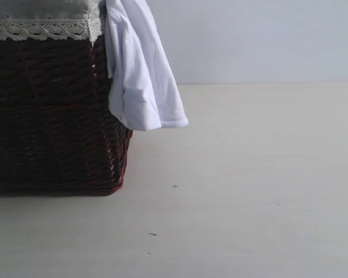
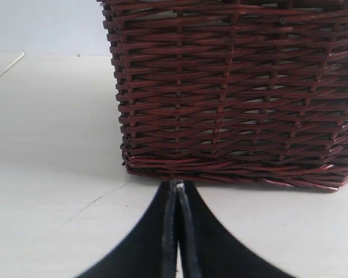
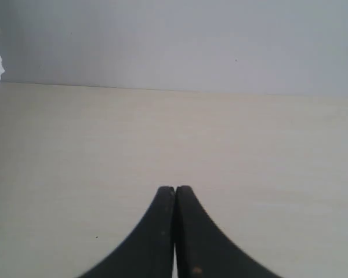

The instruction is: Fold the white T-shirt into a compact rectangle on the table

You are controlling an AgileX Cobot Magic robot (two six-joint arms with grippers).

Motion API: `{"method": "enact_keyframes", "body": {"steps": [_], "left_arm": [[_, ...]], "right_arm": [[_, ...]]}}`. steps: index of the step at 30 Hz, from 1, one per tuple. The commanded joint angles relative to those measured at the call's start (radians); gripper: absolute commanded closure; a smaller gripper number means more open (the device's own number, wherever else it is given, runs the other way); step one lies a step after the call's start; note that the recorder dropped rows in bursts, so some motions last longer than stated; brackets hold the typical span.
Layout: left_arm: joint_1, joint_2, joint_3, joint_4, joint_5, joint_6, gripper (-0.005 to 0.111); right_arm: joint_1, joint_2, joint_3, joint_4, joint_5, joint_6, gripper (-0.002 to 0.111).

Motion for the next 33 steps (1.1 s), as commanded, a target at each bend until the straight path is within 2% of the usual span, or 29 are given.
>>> {"method": "enact_keyframes", "body": {"steps": [1,10,12,13,19,27,29,30,32,33], "left_arm": [[-0.002,-0.005,0.0,-0.012,-0.02,0.0,0.107],[-0.001,-0.005,0.0,0.017,-0.022,0.048,0.107],[-0.001,-0.005,0.0,0.017,-0.106,0.057,0.107],[-0.001,-0.005,0.0,0.017,-0.227,0.057,0.107],[-0.001,-0.005,0.0,0.017,-0.575,0.057,0.107],[-0.001,-0.005,0.0,0.017,-0.842,0.05,0.107],[-0.001,-0.005,0.0,0.024,-0.906,-0.025,0.107],[-0.001,-0.005,0.0,0.031,-0.941,-0.2,0.107],[-0.001,-0.005,0.0,0.033,-1.029,-0.385,0.107],[-0.001,-0.005,0.0,0.038,-1.058,-0.392,0.107]], "right_arm": [[0.003,-0.004,0.004,0.0,-0.004,-0.002,0.108],[0.003,-0.004,0.004,-0.003,-0.006,-0.002,0.108],[0.003,-0.004,0.004,-0.008,-0.064,-0.002,0.108],[0.003,-0.004,0.004,-0.008,-0.167,-0.002,0.108],[0.003,-0.004,0.004,-0.008,-0.523,-0.002,0.108],[0.003,-0.004,0.004,-0.008,-0.853,0.056,0.108],[0.003,-0.004,0.004,0.001,-0.955,0.166,0.108],[0.003,-0.004,0.004,0.001,-1.007,0.252,0.108],[0.003,-0.004,0.004,0.001,-1.056,0.289,0.108],[0.003,-0.004,0.004,0.001,-1.053,0.289,0.108]]}}
